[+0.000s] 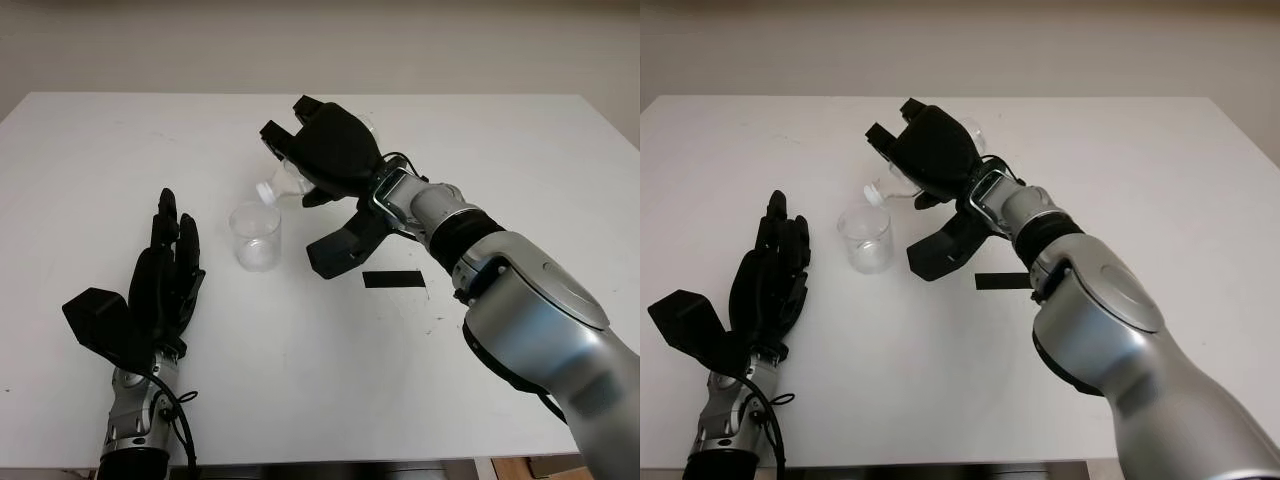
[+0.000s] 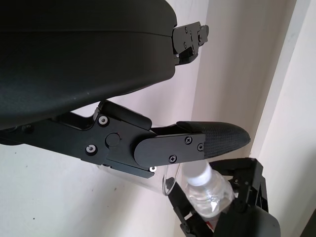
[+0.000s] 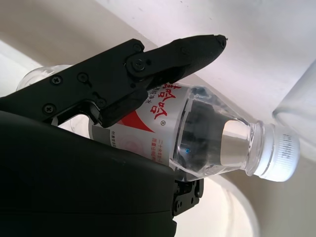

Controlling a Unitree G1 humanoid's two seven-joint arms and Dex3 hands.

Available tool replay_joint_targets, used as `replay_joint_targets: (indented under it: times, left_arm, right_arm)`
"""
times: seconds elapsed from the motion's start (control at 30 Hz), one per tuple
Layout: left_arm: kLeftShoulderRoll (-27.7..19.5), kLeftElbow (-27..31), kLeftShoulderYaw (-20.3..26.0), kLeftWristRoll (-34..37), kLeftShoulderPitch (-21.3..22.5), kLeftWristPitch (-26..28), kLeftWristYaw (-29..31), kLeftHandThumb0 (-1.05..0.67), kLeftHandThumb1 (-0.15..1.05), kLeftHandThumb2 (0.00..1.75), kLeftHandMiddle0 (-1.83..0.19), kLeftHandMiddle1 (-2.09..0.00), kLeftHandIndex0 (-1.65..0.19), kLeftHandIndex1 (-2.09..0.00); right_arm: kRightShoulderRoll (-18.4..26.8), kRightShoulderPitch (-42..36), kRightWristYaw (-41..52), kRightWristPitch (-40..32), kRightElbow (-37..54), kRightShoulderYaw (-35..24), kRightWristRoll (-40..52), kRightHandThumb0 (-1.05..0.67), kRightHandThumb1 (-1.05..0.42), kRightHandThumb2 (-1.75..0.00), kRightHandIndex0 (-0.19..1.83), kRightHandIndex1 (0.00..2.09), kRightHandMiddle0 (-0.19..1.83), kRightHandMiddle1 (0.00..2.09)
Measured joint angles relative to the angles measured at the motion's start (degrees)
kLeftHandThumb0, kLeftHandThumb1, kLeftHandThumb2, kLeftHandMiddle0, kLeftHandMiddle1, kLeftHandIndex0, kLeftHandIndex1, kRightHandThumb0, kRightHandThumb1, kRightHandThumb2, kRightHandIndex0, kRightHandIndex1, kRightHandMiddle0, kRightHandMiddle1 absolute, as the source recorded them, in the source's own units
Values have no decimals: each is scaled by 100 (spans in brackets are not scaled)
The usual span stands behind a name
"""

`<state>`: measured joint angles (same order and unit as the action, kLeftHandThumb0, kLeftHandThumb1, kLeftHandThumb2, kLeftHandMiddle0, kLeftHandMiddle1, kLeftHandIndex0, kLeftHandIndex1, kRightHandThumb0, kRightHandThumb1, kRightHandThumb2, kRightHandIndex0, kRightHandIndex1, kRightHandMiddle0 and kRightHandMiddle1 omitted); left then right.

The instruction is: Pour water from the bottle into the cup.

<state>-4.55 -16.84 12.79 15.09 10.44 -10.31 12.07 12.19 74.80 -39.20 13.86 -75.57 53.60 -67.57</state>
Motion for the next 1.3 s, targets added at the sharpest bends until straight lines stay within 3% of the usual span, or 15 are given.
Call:
replay_joint_targets:
  times: [0.07, 0.2, 0.43, 0.53, 0.8, 0.93, 1.07, 1.13, 1.3]
  left_arm:
    - [7, 5, 0, 1, -4, -2, -12, -77, 105, 46, 19, -5, 18, -5]
    - [17, 18, 0, 3, -17, -5, -18, -77, 105, 46, 19, -4, 18, -5]
    - [30, 12, 3, 23, -13, 5, -18, -77, 105, 44, 19, -5, 19, -5]
    - [35, 3, 2, 33, -6, -2, -19, -76, 105, 44, 19, -5, 18, -5]
    - [33, -31, 2, 35, 14, -15, -16, -77, 105, 46, 19, -5, 19, -5]
    - [29, -29, 2, 35, 19, 1, -8, -77, 105, 47, 19, -4, 19, -5]
    - [23, -22, 0, 21, 17, 30, -23, -76, 105, 48, 19, -5, 18, -5]
    - [21, -7, 0, 5, 12, 63, -35, -77, 105, 48, 19, -5, 18, -6]
    - [12, 56, -2, 6, -13, 146, -4, -76, 105, 49, 19, -4, 19, -5]
  right_arm:
    - [-4, 1, -61, -16, -8, 95, -65, -48, -105, -38, 123, 209, 35, 209]
    - [-13, 11, -143, -38, -21, 203, -107, -49, -105, -41, 124, 209, 47, 209]
    - [-14, 33, -260, -38, -46, 262, -99, -47, -105, -37, 125, 209, 40, 209]
    - [-14, 34, -291, -16, -47, 247, -46, -48, -105, -41, 126, 209, 47, 209]
    - [-16, 35, -351, 11, -48, 118, 140, -50, -105, -36, 122, 209, 36, 209]
    - [-35, 32, -198, 134, -48, -236, 556, -48, -105, -30, 118, 209, 52, 209]
    - [-37, 26, -301, 404, -39, -713, 1096, -46, -105, -21, 128, 209, 71, 209]
    - [-25, 21, -324, 511, -35, -901, 1274, -45, -105, -24, 133, 209, 83, 209]
    - [112, -64, -349, 688, 58, -1347, 1690, -44, -105, -28, 132, 209, 89, 209]
